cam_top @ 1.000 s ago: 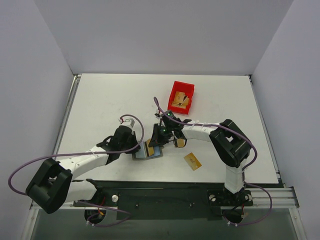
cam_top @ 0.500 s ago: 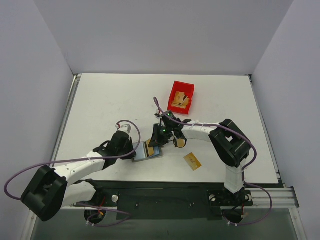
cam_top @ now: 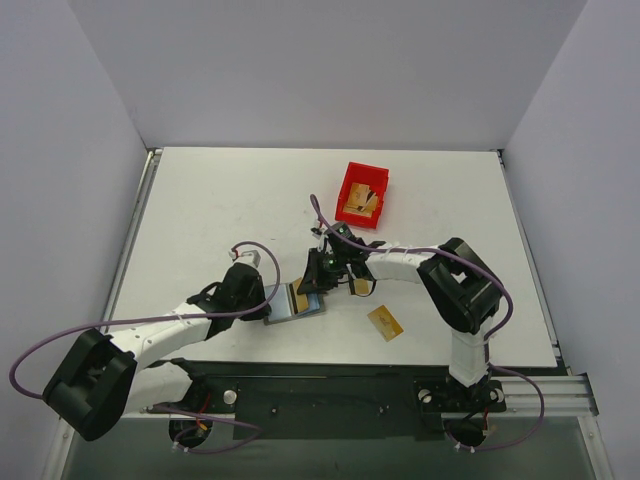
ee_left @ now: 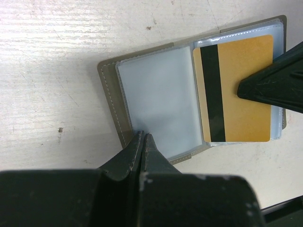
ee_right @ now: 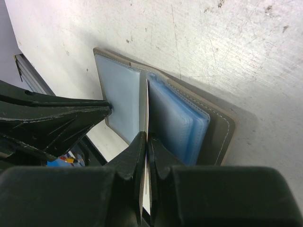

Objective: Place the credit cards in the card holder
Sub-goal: Insert the credit card into the card holder.

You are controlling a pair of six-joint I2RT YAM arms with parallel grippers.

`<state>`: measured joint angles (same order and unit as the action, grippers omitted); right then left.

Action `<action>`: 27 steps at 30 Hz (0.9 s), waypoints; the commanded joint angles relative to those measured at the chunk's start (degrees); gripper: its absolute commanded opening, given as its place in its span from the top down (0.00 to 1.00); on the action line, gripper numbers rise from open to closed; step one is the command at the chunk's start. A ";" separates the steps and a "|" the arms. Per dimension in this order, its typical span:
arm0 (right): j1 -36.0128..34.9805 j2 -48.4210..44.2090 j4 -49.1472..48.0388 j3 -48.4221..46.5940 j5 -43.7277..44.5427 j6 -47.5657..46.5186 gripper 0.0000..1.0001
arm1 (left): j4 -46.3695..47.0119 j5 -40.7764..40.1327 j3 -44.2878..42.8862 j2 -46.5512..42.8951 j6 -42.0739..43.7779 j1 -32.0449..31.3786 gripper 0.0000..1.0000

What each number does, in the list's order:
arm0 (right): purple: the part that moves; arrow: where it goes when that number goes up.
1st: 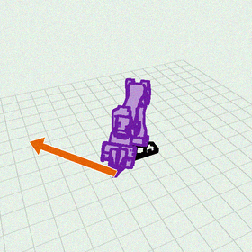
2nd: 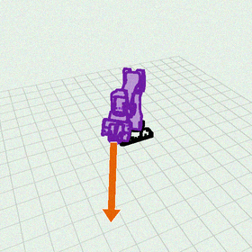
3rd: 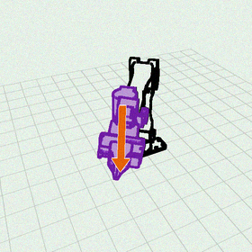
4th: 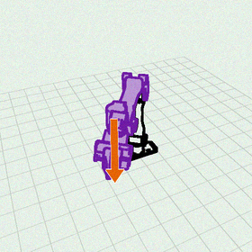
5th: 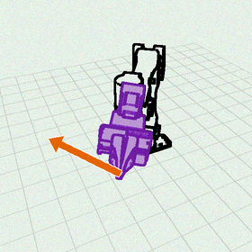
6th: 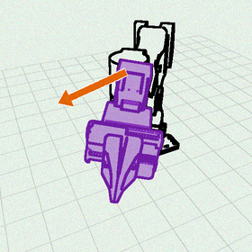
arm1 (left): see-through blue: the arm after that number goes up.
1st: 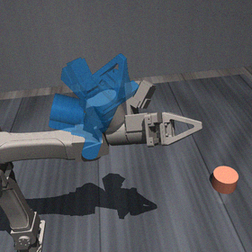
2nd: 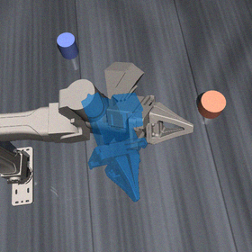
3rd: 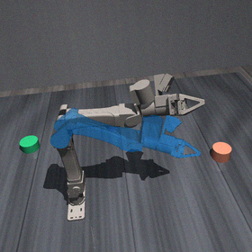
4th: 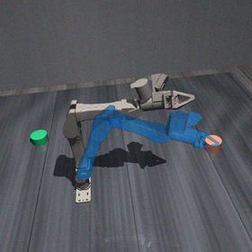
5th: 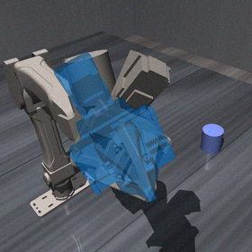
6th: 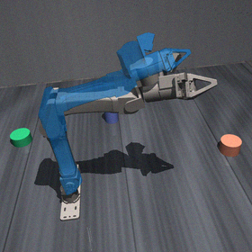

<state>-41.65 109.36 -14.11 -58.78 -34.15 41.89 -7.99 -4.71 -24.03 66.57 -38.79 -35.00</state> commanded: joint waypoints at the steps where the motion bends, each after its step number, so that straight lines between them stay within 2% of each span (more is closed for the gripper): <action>1: 0.34 0.76 -2.32 0.69 -2.15 -1.11 1.00 | -1.59 -1.79 -0.14 0.67 -0.59 0.20 1.00; 27: 0.52 3.66 -8.66 1.74 -6.10 1.00 1.00 | -1.94 -2.06 -0.66 1.02 -0.68 0.11 1.00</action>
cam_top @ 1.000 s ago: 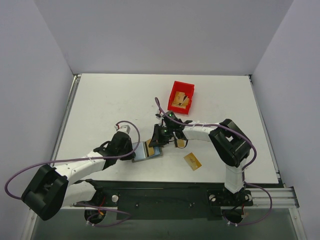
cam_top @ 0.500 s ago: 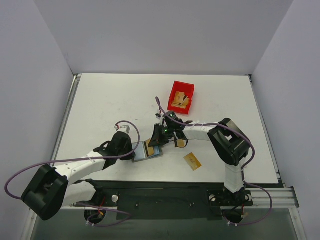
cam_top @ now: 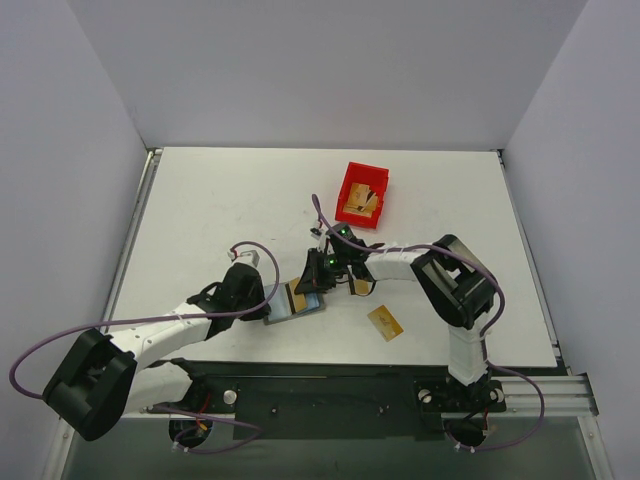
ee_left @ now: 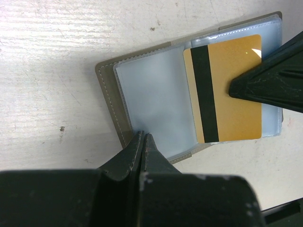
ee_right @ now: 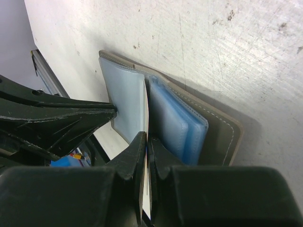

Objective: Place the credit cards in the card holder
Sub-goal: Insert the credit card into the card holder.

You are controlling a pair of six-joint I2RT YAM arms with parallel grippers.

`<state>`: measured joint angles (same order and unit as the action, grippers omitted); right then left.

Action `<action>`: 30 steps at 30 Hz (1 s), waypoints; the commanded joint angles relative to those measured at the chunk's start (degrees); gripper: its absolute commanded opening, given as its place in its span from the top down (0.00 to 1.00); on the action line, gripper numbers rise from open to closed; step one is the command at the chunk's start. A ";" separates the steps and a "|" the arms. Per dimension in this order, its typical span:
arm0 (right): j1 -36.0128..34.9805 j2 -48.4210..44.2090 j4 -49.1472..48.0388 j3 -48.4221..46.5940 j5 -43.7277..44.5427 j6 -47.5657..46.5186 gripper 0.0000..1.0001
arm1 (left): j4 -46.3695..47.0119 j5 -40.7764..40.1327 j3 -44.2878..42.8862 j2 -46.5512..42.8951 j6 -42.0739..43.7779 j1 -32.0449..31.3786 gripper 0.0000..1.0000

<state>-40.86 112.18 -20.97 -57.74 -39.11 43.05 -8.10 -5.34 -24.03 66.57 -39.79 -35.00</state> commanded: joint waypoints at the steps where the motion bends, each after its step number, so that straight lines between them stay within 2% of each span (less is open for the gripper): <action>1: -0.18 1.02 -1.88 0.61 -1.31 -0.07 1.00 | -1.83 -1.42 -0.67 1.11 0.33 0.11 1.00; 17: -0.36 2.25 -1.09 0.34 -2.37 0.46 1.00 | -1.83 -1.42 -0.93 1.29 0.41 0.20 1.00; 30: -0.89 5.33 -4.60 -0.54 -3.34 3.27 1.00 | -1.92 -1.25 -1.54 1.73 0.50 0.20 1.00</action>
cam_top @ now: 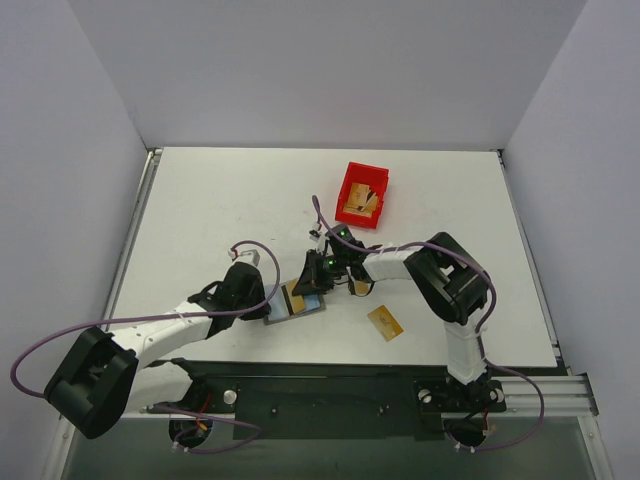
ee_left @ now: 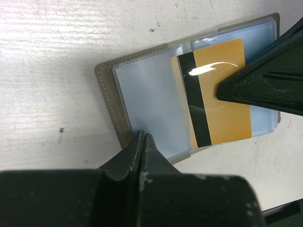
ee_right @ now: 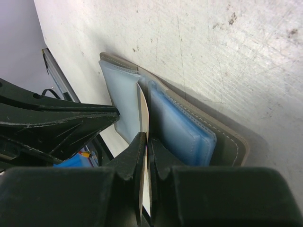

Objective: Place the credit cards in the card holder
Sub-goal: Insert the credit card into the card holder.

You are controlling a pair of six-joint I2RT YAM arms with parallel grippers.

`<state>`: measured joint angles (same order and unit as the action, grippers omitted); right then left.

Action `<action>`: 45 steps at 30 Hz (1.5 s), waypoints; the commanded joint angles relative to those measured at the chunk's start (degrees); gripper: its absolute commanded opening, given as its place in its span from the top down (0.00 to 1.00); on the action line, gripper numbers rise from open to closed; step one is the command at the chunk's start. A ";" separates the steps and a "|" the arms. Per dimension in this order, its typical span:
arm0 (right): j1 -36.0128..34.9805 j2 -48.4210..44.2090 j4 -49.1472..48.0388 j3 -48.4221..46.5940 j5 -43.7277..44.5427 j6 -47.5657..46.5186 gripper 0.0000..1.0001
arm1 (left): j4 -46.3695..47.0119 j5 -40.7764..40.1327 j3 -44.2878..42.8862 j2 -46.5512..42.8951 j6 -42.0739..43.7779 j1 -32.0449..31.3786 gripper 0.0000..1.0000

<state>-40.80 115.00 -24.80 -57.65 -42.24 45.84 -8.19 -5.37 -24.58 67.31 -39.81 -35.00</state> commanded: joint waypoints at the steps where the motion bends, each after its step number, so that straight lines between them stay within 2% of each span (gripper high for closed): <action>1: -0.95 2.86 -1.04 -0.71 -0.30 0.91 1.00 | -1.92 -1.23 -0.91 0.98 0.61 0.20 1.00; 10: -0.86 4.09 -3.77 -1.06 0.84 3.72 1.00 | -2.10 -1.31 -0.74 0.89 0.44 0.20 1.00; 32: -2.97 6.29 -2.89 -2.99 1.19 4.43 1.00 | -3.77 -3.24 -2.49 -0.16 0.17 0.37 1.00; 34: -3.06 6.55 -2.02 -3.26 1.72 4.25 1.00 | -4.47 -3.77 -3.28 -0.86 0.35 0.46 0.96; 40: -3.06 6.99 0.45 -3.53 3.30 3.29 1.00 | -7.10 -5.09 -5.65 -3.93 0.61 1.34 0.71; 42: -2.89 7.08 0.45 -3.61 3.48 3.20 1.00 | -7.98 -5.62 -5.74 -4.55 0.61 1.60 0.66; 45: -2.97 7.08 0.89 -3.70 3.74 3.11 1.00 | -10.00 -6.85 -6.01 -4.91 0.44 1.96 0.63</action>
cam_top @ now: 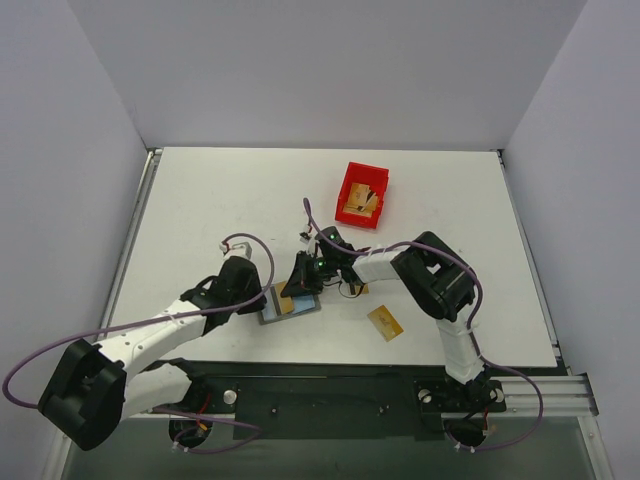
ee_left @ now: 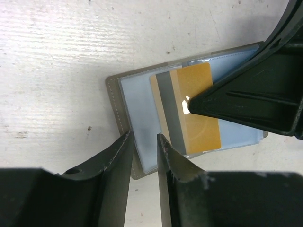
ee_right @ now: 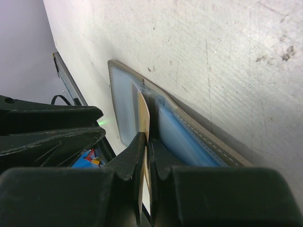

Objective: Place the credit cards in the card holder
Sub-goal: Insert the credit card into the card holder.

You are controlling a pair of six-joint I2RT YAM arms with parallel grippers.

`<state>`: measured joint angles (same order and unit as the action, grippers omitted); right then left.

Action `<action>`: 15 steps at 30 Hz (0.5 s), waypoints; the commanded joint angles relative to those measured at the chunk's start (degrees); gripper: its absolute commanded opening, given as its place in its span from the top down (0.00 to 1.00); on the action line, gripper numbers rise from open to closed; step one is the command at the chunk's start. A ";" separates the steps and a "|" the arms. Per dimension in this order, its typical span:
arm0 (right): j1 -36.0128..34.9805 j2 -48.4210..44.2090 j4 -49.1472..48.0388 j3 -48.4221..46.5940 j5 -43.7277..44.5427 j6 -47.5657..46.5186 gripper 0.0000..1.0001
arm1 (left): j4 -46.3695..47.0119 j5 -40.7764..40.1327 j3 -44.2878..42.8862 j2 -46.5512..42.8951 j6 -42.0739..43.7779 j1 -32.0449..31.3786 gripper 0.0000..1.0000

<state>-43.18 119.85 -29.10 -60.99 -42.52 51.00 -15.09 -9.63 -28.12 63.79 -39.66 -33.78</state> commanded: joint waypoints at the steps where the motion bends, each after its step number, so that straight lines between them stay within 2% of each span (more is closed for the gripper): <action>1: -0.50 2.23 5.20 -0.36 4.11 -2.05 1.00 | -4.06 -3.11 -2.64 -1.30 0.11 0.82 0.63; 3: -0.59 2.23 5.46 -0.36 4.11 -2.05 1.00 | -5.20 -3.73 -3.08 -0.86 -0.33 1.08 0.59; 6: -0.50 2.23 5.46 -0.44 4.12 -2.22 1.00 | -5.65 -3.73 -3.17 0.02 -0.86 1.26 0.60; 15: -0.24 2.05 6.34 -0.71 4.20 -2.75 1.00 | -3.02 -2.06 -2.29 3.44 -1.21 1.26 0.77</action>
<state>-43.18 119.85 -28.08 -61.43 -42.41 50.89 -19.73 -11.97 -28.86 65.87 -40.38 -32.88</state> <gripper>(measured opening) 0.004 0.258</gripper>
